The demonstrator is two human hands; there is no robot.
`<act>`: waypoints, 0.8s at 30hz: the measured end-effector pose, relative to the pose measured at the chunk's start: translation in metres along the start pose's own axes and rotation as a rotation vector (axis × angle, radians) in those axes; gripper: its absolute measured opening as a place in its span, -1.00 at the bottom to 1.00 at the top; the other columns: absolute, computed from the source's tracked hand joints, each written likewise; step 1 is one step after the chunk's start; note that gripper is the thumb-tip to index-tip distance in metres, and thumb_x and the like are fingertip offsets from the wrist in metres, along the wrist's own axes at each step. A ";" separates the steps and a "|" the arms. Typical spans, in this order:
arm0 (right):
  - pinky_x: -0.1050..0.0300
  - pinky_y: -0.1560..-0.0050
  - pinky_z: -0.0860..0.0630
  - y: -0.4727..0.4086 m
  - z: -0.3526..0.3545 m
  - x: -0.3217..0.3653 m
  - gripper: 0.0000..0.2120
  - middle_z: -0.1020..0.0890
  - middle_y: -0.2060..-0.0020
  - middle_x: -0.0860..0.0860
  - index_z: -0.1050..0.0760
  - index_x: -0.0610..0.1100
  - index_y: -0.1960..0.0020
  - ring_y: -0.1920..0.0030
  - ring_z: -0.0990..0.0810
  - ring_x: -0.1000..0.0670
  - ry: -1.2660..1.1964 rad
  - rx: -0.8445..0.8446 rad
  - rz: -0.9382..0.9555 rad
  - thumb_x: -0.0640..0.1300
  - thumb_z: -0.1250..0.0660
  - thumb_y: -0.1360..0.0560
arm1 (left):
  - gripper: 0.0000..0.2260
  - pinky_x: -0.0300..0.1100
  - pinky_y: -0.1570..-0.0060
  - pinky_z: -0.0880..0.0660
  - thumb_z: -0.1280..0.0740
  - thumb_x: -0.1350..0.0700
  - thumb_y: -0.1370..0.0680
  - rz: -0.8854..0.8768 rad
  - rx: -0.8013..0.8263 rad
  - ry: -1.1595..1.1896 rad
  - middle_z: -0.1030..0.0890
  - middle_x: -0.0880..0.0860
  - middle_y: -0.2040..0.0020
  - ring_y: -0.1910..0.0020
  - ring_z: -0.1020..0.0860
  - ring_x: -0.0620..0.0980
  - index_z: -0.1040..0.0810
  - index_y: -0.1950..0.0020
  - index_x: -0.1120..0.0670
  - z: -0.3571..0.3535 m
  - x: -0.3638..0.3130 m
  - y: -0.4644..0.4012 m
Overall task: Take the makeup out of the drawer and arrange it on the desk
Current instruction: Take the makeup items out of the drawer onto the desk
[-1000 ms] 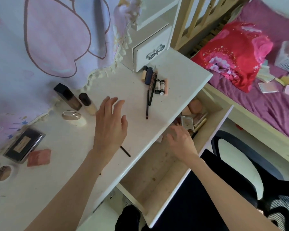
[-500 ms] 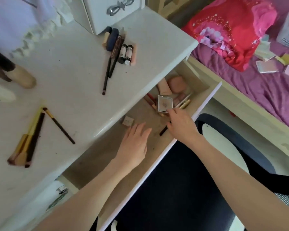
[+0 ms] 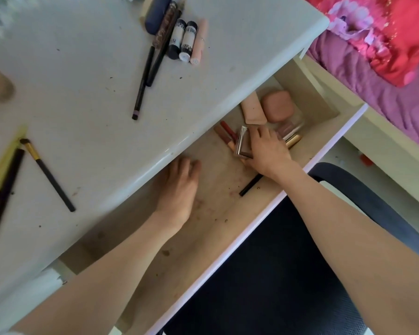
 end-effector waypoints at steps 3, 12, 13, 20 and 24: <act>-0.09 -0.20 -0.35 0.003 0.003 0.007 -0.40 -0.36 -0.24 -0.21 -0.23 -0.25 -0.35 -0.25 -0.36 -0.22 -0.037 0.035 -0.010 0.00 -0.36 -0.45 | -0.60 -0.15 0.01 -0.36 -0.38 0.33 -0.36 0.012 0.017 0.037 -0.39 0.10 -0.11 -0.11 -0.36 0.09 -0.42 -0.16 0.13 -0.002 -0.002 0.002; 0.03 -0.12 -0.34 0.074 0.026 0.036 -0.35 -0.31 -0.20 -0.16 -0.28 -0.19 -0.29 -0.22 -0.27 -0.17 -0.216 -0.064 -0.110 0.03 -0.42 -0.32 | -0.55 -0.23 0.11 -0.40 -0.25 -0.06 -0.51 0.034 0.224 0.489 -0.35 0.04 -0.17 0.02 -0.49 -0.01 -0.36 -0.35 0.08 0.026 -0.010 0.041; 0.02 -0.14 -0.33 0.087 0.029 0.041 -0.34 -0.29 -0.21 -0.15 -0.27 -0.18 -0.31 -0.22 -0.26 -0.17 -0.301 -0.092 -0.146 0.04 -0.42 -0.32 | -0.54 -0.20 0.07 -0.44 -0.22 -0.09 -0.52 0.036 0.241 0.518 -0.35 0.04 -0.18 0.01 -0.50 0.00 -0.34 -0.37 0.07 0.033 -0.011 0.048; 0.43 0.01 -0.38 0.162 0.049 0.095 -0.29 -0.40 -0.22 0.05 -0.29 0.00 -0.41 -0.16 -0.42 0.15 -1.006 -0.217 -0.160 0.10 -0.46 -0.34 | -0.59 -0.33 0.11 -0.45 -0.22 -0.21 -0.49 -0.008 0.041 0.746 -0.37 -0.16 -0.04 0.10 -0.49 -0.18 -0.43 -0.27 -0.06 0.086 0.013 0.121; 0.28 -0.17 -0.39 0.179 0.063 0.152 -0.31 -0.43 -0.22 0.10 -0.32 0.04 -0.38 -0.20 -0.43 0.14 -1.028 -0.202 -0.079 0.12 -0.46 -0.32 | -0.64 -0.32 0.13 -0.51 -0.34 -0.08 -0.46 0.042 -0.169 0.757 -0.44 -0.07 -0.03 0.13 -0.51 -0.14 -0.51 -0.18 0.07 0.115 0.064 0.172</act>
Point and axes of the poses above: each hand's wrist, its own y-axis away from the middle knuckle, its own z-axis out of the back of the hand, x = y × z, the point moved 2 cm from there along -y, towards the middle knuckle
